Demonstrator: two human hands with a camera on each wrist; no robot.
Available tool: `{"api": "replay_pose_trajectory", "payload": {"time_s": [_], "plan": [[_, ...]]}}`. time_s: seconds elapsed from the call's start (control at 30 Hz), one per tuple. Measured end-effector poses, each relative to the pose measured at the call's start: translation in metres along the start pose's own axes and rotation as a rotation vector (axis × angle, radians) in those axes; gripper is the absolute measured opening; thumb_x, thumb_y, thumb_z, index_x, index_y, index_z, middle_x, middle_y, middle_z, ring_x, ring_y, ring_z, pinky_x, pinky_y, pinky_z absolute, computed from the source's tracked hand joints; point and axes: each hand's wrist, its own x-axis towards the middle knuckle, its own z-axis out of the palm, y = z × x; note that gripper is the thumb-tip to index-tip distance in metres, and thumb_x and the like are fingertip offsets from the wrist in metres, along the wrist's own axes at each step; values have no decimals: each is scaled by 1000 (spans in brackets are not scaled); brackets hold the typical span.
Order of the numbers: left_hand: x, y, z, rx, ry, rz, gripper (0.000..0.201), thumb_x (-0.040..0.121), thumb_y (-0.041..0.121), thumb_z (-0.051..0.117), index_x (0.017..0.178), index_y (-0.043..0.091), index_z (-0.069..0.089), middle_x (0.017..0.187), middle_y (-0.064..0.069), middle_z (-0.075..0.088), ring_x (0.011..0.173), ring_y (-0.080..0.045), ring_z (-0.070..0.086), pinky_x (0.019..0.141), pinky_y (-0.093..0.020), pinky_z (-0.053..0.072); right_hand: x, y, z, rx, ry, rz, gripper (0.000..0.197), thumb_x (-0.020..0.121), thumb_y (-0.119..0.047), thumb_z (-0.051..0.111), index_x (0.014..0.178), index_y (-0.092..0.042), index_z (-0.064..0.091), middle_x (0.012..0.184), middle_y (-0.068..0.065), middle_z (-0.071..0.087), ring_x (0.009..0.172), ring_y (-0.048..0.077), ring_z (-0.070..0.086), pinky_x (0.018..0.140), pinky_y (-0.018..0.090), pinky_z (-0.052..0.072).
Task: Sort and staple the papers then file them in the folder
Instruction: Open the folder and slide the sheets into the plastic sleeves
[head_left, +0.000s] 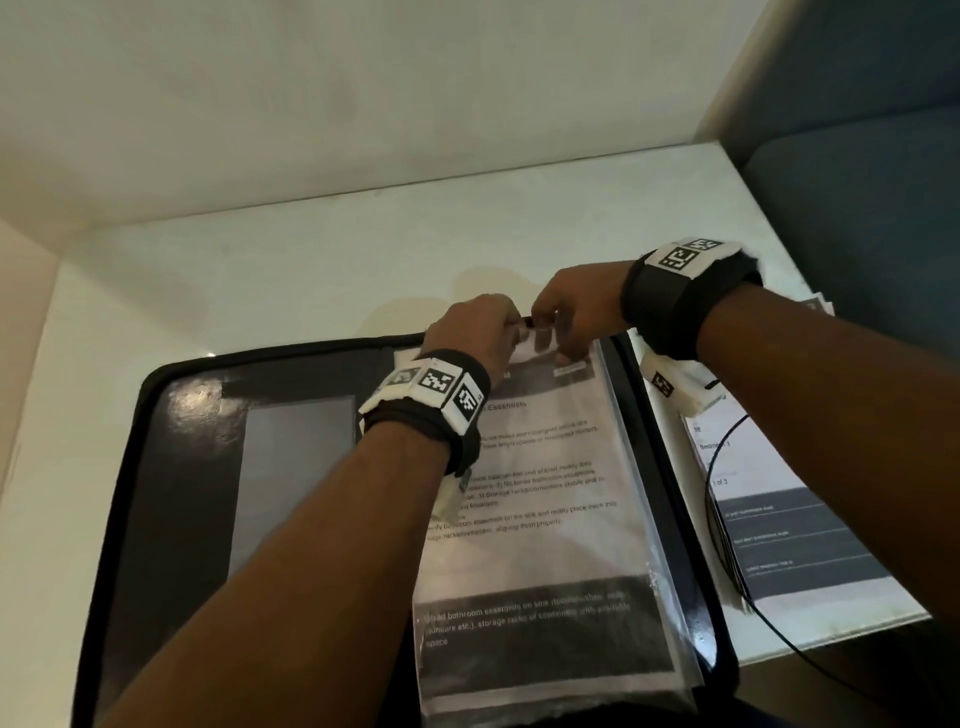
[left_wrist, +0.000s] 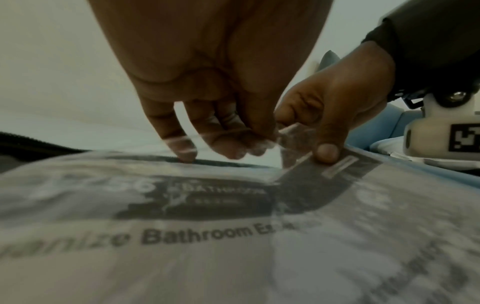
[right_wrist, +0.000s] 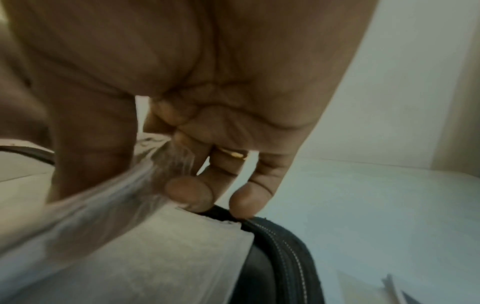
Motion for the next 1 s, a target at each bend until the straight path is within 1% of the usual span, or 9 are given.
{"api": "replay_pose_trajectory", "payload": {"time_s": [0.1, 0.17, 0.23, 0.43, 0.53, 0.67, 0.8, 0.9, 1.0], "plan": [[1, -9, -3, 109, -142, -28, 29, 97, 46, 51, 78, 26, 57, 78, 5, 59, 78, -23, 58, 79, -39, 49, -3, 3, -4, 13, 9, -46, 14, 79, -19, 78, 92, -23, 75, 80, -11, 68, 81, 10, 62, 83, 32, 51], [0, -15, -6, 172, -161, -51, 24, 95, 51, 51, 88, 30, 60, 86, 8, 60, 85, -21, 57, 86, -42, 47, -2, 8, -6, 58, 35, -63, 13, 80, -16, 77, 91, -23, 77, 75, -19, 68, 81, 8, 65, 80, 29, 50], [-1, -20, -10, 203, -179, -70, 18, 94, 49, 55, 99, 34, 63, 98, 10, 61, 93, -20, 57, 95, -45, 45, -1, 11, -5, 84, 77, -76, 12, 80, -14, 76, 91, -20, 78, 68, -24, 66, 76, 3, 64, 78, 26, 47], [-1, -34, -14, 215, -169, -79, 6, 95, 37, 57, 91, 36, 61, 99, 13, 58, 100, -18, 57, 101, -46, 40, -1, 20, -5, 105, 17, -85, 12, 80, -16, 77, 90, -21, 78, 59, -34, 63, 63, -19, 56, 75, 18, 44], [-1, -39, -13, 227, -163, -89, 10, 97, 37, 53, 93, 36, 63, 101, 13, 60, 98, -17, 56, 103, -45, 31, 3, 23, -2, 71, 10, -76, 14, 82, -11, 74, 87, -24, 77, 57, -32, 62, 62, -14, 57, 75, 22, 43], [1, -47, -22, 282, -189, -115, 13, 94, 37, 54, 91, 34, 66, 96, 17, 64, 94, -15, 58, 104, -48, 19, 9, 19, 1, -23, 8, -14, 17, 83, -11, 70, 79, -27, 73, 64, -19, 65, 73, 4, 59, 81, 27, 48], [-1, -46, -21, 338, -180, -141, 21, 94, 26, 45, 85, 29, 63, 89, 15, 65, 91, -15, 60, 112, -51, 10, 11, 14, 7, -127, 4, 49, 11, 85, -13, 66, 89, -22, 72, 84, -10, 65, 91, 16, 59, 89, 31, 48], [-7, -43, -17, 409, -129, -95, 25, 96, 19, 38, 92, 25, 62, 86, 10, 68, 91, -18, 62, 115, -53, 3, 12, 12, 13, -180, 24, 79, 17, 85, -18, 68, 101, -16, 73, 98, -1, 68, 95, 20, 61, 87, 31, 48], [-14, -46, -16, 397, -81, -73, 22, 96, 16, 38, 95, 26, 58, 81, 11, 67, 90, -18, 61, 116, -53, 2, 5, 16, 12, -106, 75, 99, 12, 75, -18, 77, 85, -21, 71, 81, -9, 64, 84, 16, 60, 78, 29, 50]]}}
